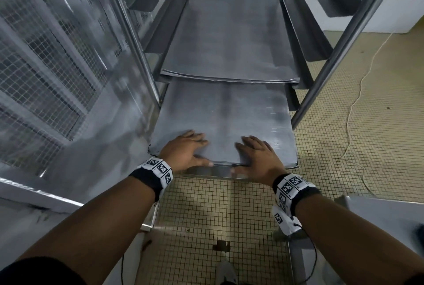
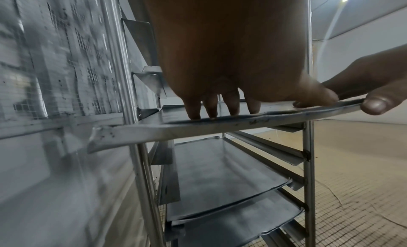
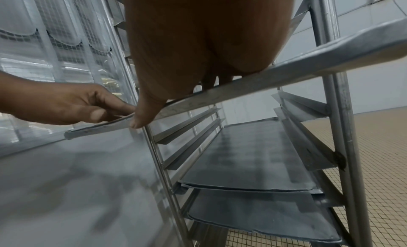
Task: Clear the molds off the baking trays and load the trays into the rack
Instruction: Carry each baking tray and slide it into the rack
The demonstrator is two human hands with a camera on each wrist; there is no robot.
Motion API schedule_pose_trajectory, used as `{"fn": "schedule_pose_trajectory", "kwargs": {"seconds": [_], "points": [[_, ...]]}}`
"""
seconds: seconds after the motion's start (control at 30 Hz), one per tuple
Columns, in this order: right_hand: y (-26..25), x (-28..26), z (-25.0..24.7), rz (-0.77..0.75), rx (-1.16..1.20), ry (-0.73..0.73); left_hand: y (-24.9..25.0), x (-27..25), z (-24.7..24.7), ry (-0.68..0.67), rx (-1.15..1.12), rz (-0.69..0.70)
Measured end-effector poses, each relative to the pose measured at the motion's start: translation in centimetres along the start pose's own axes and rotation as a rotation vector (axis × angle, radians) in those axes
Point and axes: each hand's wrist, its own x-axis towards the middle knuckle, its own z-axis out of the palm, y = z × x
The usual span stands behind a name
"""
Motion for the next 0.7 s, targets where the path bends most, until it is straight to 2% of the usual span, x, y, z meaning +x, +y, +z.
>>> {"fn": "schedule_pose_trajectory", "kwargs": {"seconds": [0.2,0.37,0.7], "points": [[1.3,3.4,-1.1,0.016,0.002,0.006,-0.7,3.1,-1.8,-0.050,0.022,0.005],[2.2,6.6,-2.3,0.042,-0.001,0.000,-1.5,5.8,-2.0,0.002,0.080,-0.009],[3.2,12.0,-4.2,0.152,0.007,0.045,-1.5,10.5,-2.3,0.155,0.037,-0.117]]}}
